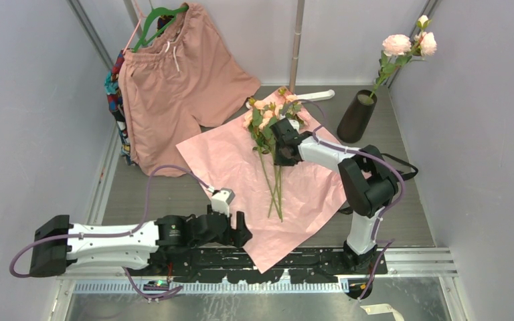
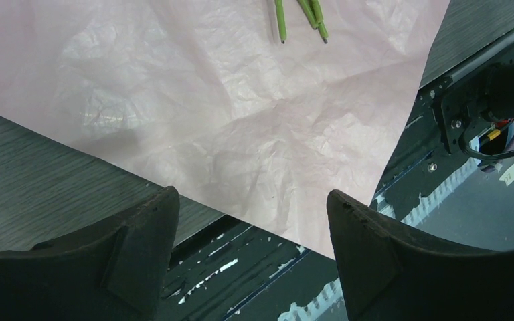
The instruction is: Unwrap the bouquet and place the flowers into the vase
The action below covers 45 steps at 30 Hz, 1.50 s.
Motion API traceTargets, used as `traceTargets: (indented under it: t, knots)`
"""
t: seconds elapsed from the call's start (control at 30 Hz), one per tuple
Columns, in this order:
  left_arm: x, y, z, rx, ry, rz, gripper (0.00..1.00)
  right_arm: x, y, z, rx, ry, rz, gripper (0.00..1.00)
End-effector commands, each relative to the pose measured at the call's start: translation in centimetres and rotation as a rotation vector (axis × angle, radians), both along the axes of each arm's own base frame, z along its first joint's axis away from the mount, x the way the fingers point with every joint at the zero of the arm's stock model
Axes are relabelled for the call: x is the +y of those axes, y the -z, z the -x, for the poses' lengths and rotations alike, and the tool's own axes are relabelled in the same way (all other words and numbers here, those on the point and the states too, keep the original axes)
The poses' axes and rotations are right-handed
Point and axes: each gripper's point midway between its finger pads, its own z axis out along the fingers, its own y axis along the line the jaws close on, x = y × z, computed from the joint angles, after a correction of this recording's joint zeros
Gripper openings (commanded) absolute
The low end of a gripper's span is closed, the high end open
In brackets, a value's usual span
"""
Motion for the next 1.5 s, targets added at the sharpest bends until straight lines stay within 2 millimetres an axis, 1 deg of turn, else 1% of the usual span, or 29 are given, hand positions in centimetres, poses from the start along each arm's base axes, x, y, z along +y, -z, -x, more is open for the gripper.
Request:
traceTargets:
  t: [0.0,0.13,0.3,0.33,0.47,0.7,0.77,0.83,0.9,1.0,1.07,1.17,1.33,1.4,1.43,1.47]
  knots:
    - [0.3,-1.1,-0.7,-0.044,-0.025,0.021,0.81,1.1,-1.0,-1.3,-0.041,-0.004,-0.037,0.27]
    - [0.7,-1.3,-0.8,-0.052,-0.03,0.02,0.81,1.0,-1.1,-1.4,-0.045,-0.002,-0.033,0.18]
    - [0.9,-1.3,-1.0,-0.062,-0.036,0.005,0.81,1.2,-1.6,-1.4,-0.051,0.001,-0.046,0.01]
    - [0.9,-1.4,-1.0,-0.064,-0.034,0.006,0.81,1.0,-1.8,-1.4,-0.054,0.005,-0.046,0.01]
    - [0.6,-1.4,-1.2,-0.075,-0.03,-0.009,0.81,1.0,-4.0,-1.2,-0.098,-0.001,-0.075,0.01]
    - [-0.6,-2.5,-1.9,-0.105,-0.016,-0.039,0.81,0.3,-10.1,0.0,-0.209,-0.018,-0.113,0.01]
    - [-0.9,-2.9,-2.4,-0.109,-0.02,-0.039,0.81,0.2,-11.1,0.5,-0.228,-0.026,-0.129,0.01]
    - [-1.4,-3.5,-2.9,-0.112,-0.021,-0.031,0.81,-0.1,-11.3,0.9,-0.234,-0.029,-0.131,0.01]
    - [-1.7,-4.4,-3.6,-0.115,-0.025,-0.019,0.81,-0.5,-10.7,1.2,-0.227,-0.028,-0.117,0.01]
    - [-2.0,-5.7,-4.5,-0.126,-0.025,-0.002,0.81,-0.6,-8.8,1.8,-0.183,-0.04,-0.099,0.01]
    - [-2.0,-6.4,-4.9,-0.136,-0.026,0.003,0.81,-0.4,-7.3,2.1,-0.153,-0.05,-0.098,0.01]
    - [-1.9,-7.2,-5.2,-0.148,-0.029,0.013,0.81,-0.3,-4.4,2.5,-0.092,-0.056,-0.079,0.01]
    - [-1.5,-7.5,-5.2,-0.154,-0.038,0.025,0.8,-0.5,-0.7,3.1,-0.022,-0.051,-0.051,0.01]
    - [-1.3,-7.5,-5.0,-0.152,-0.038,0.028,0.8,-0.7,0.2,3.5,-0.002,-0.045,-0.04,0.01]
    - [-1.2,-7.4,-5.0,-0.151,-0.037,0.029,0.8,-0.8,0.5,3.6,0.006,-0.04,-0.037,0.03]
    - [-1.3,-7.3,-4.9,-0.15,-0.033,0.032,0.8,-0.9,0.7,3.7,0.008,-0.037,-0.037,0.07]
